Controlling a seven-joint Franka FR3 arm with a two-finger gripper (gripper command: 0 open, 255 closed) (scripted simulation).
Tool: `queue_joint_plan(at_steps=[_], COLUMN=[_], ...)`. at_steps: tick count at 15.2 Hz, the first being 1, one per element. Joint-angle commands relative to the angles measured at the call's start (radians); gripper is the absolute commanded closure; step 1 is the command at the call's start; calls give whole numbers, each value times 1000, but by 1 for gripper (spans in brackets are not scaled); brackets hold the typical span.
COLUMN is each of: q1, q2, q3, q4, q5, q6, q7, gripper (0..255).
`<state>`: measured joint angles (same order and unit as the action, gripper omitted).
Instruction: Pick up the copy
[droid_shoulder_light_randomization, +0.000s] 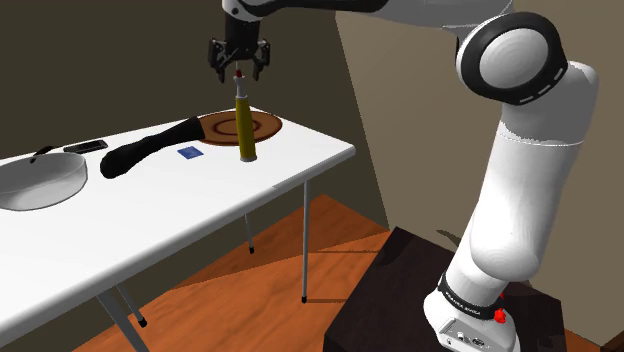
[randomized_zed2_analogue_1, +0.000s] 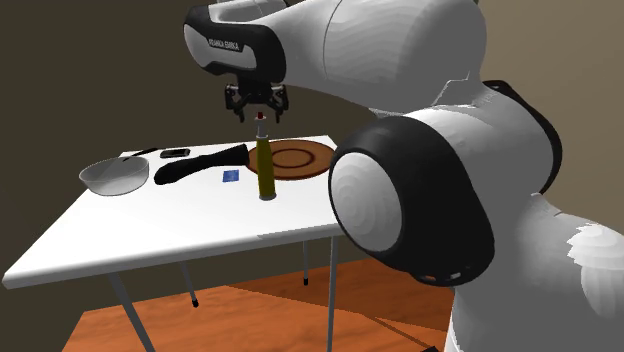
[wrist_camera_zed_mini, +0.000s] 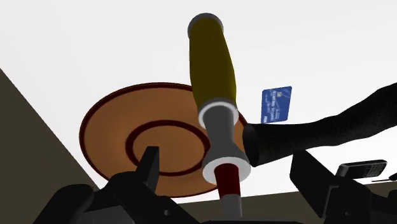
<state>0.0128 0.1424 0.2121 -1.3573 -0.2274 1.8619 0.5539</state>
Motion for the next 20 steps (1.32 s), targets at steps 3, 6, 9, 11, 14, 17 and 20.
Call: queue_joint_plan(at_steps=[3, 6, 9, 11, 14, 17, 20], q1=[-5, -5, -5, -5, -5, -1, 3], q2=[-17, -18, -18, -18, -17, -2, 17], q3=[-2, -2, -2, -2, -2, -1, 1], q4=[-72, -72, -72, -72, -72, -11, 56], q5=[2, 2, 2, 2, 2, 0, -3], q6=[56, 55, 55, 55, 56, 10, -38], q7=[6, 6, 6, 6, 6, 0, -6], gripper=[0, 255, 255, 255, 255, 255, 255])
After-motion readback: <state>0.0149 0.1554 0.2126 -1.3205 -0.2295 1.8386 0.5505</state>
